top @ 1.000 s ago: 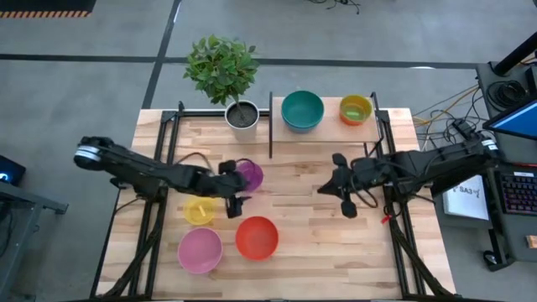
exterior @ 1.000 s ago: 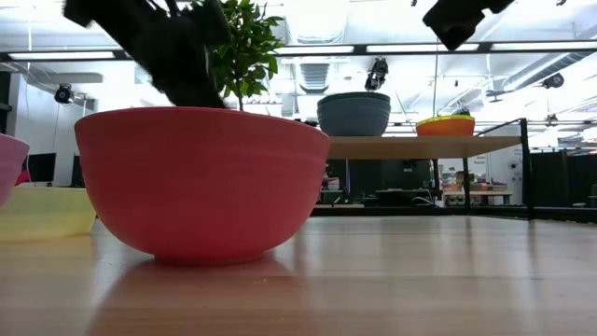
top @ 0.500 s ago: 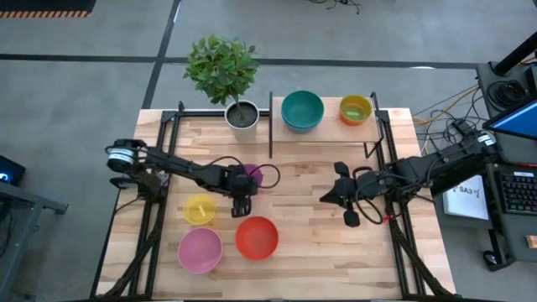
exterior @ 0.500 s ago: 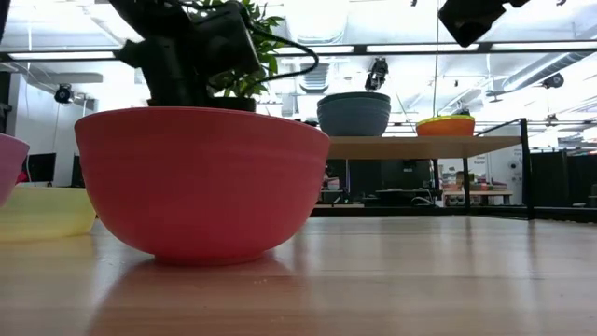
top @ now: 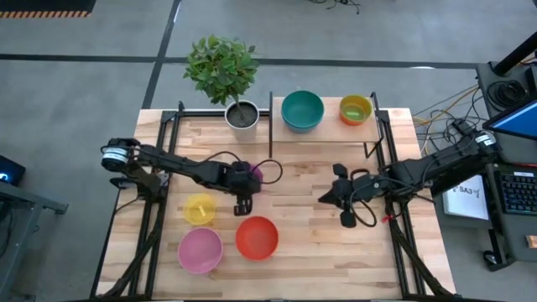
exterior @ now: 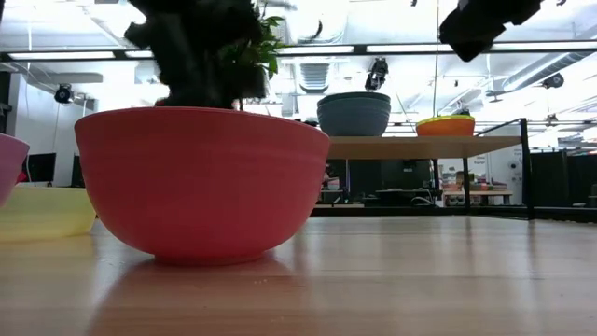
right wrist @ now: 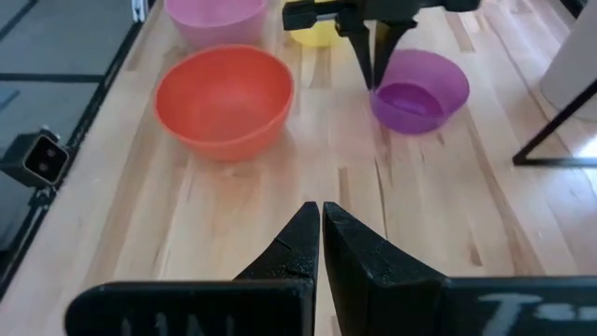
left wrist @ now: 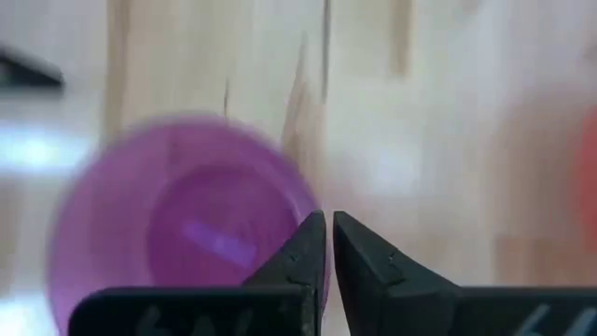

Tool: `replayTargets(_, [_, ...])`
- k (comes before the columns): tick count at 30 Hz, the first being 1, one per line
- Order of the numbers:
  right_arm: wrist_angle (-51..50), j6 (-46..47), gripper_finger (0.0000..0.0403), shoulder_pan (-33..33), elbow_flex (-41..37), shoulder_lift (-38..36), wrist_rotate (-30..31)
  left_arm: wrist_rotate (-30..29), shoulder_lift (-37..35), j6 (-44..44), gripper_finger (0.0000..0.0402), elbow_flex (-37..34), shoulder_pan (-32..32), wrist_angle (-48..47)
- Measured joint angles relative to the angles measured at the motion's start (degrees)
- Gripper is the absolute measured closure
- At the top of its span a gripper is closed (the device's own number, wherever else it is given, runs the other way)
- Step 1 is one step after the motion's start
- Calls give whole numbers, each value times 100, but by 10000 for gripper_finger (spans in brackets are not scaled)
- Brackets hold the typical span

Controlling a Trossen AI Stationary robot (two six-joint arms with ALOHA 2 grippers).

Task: Place and stack bowls onto a shelf
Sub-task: Stack the purple bowl on top of the green bowl on the shelf

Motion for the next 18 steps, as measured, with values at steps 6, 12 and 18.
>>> replayTargets(6, [236, -243, 393, -2, 0, 195, -3, 333, -69, 510, 400, 783, -9, -232])
replayTargets(12, [216, -237, 393, -2, 0, 321, -6, 246, -24, 611, 394, 1083, 4, -1007])
replayTargets(18, [218, -237, 393, -2, -1, 345, -15, 229, -7, 354, 338, 824, 4, -1374])
